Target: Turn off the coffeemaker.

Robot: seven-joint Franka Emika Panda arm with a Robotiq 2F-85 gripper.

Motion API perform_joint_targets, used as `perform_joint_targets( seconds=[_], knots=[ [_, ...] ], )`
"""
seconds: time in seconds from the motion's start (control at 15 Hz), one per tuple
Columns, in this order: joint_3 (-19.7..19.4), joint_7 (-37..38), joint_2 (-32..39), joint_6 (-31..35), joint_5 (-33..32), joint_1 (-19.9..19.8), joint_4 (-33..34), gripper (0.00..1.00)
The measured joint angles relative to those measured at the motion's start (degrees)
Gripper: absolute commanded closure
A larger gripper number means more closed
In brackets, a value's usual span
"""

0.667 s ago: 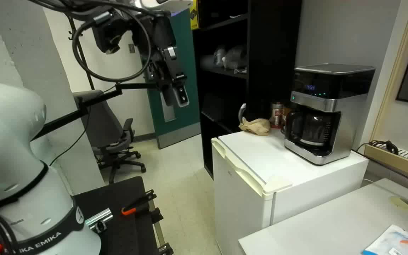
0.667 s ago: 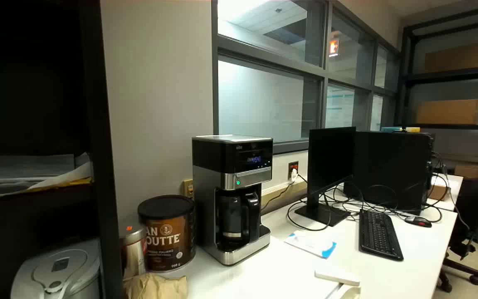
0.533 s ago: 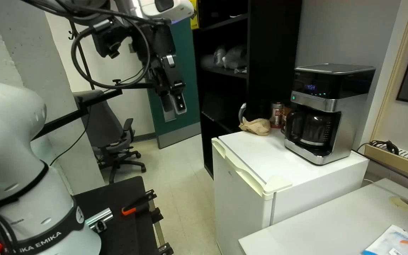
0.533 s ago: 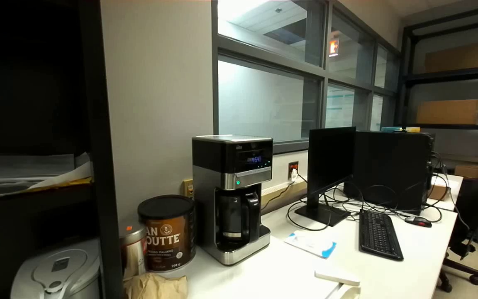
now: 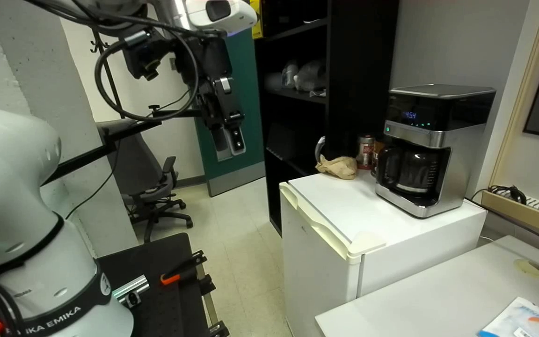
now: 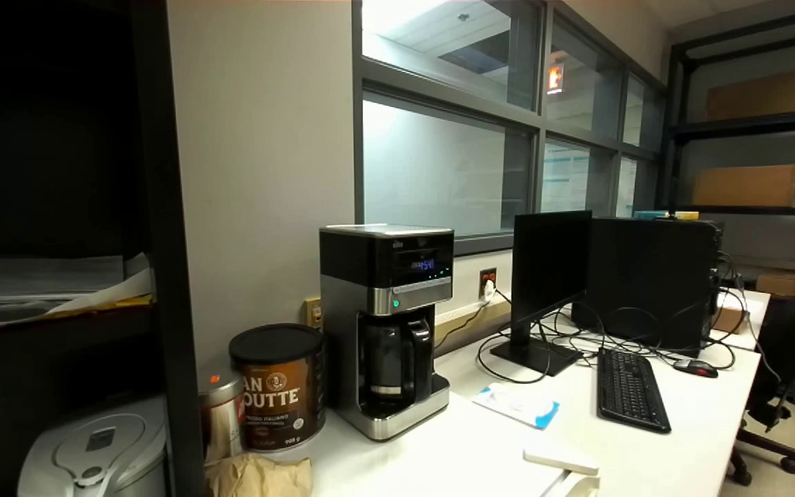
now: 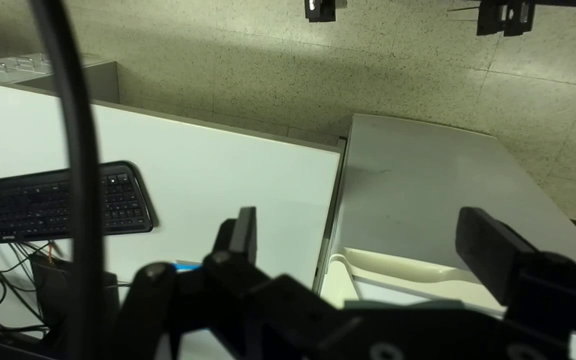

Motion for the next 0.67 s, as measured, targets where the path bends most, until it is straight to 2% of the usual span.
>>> perform_joint_targets(
  seconds=[0.33, 0.67],
  knots=[
    [-0.02, -1.21, 2.26, 0.56, -1.35, 0.27, 1.64, 0.0],
    [-0.05, -7.54, 12.48, 5.46, -6.99, 1.84, 4.78, 0.0]
  ],
)
